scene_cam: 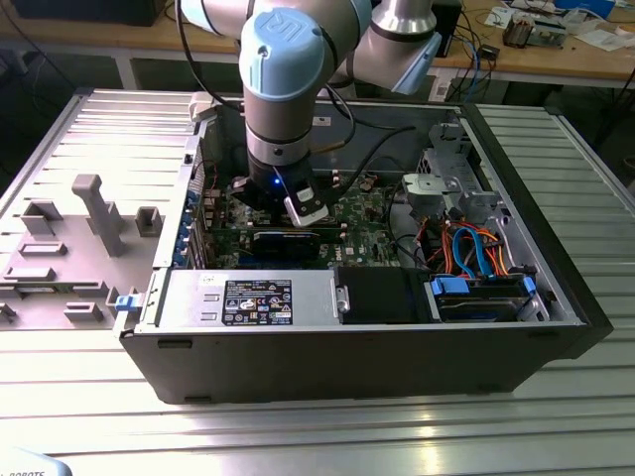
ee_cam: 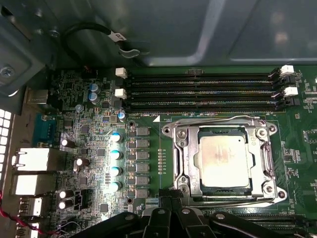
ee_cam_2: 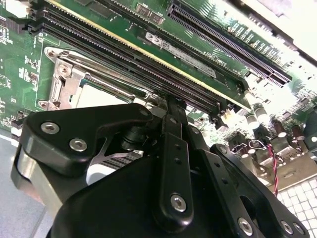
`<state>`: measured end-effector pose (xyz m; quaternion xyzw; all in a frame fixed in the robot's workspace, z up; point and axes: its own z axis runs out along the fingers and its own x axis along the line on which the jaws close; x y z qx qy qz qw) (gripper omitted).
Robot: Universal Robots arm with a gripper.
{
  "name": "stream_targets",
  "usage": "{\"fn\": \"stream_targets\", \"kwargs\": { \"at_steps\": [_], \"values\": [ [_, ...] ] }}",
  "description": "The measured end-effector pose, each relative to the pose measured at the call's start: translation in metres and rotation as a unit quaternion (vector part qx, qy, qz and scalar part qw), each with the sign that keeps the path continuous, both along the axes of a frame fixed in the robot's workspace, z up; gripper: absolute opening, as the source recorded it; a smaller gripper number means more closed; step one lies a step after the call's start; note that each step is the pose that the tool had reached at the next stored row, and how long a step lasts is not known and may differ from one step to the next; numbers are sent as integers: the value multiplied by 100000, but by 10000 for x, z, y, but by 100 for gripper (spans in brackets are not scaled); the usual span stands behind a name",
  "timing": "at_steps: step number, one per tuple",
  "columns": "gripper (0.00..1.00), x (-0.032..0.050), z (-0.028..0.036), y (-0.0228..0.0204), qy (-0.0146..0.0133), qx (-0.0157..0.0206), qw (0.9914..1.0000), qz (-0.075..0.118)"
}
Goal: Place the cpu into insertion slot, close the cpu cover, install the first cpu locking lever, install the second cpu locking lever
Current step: 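Install the second cpu locking lever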
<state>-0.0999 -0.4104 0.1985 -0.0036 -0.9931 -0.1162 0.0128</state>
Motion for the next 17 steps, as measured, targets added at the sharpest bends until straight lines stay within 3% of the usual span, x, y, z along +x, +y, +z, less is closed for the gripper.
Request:
{"fn": "stream_targets", "kwargs": {
  "at_steps": [5, 13, 17],
  "values": [
    [11, -9, 38, 1, 3, 15, 100000, -7],
    [11, -13, 160, 0, 4, 47, 100000, -5],
    [11, -13, 165, 0, 13, 43, 100000, -4]
  ]
}}
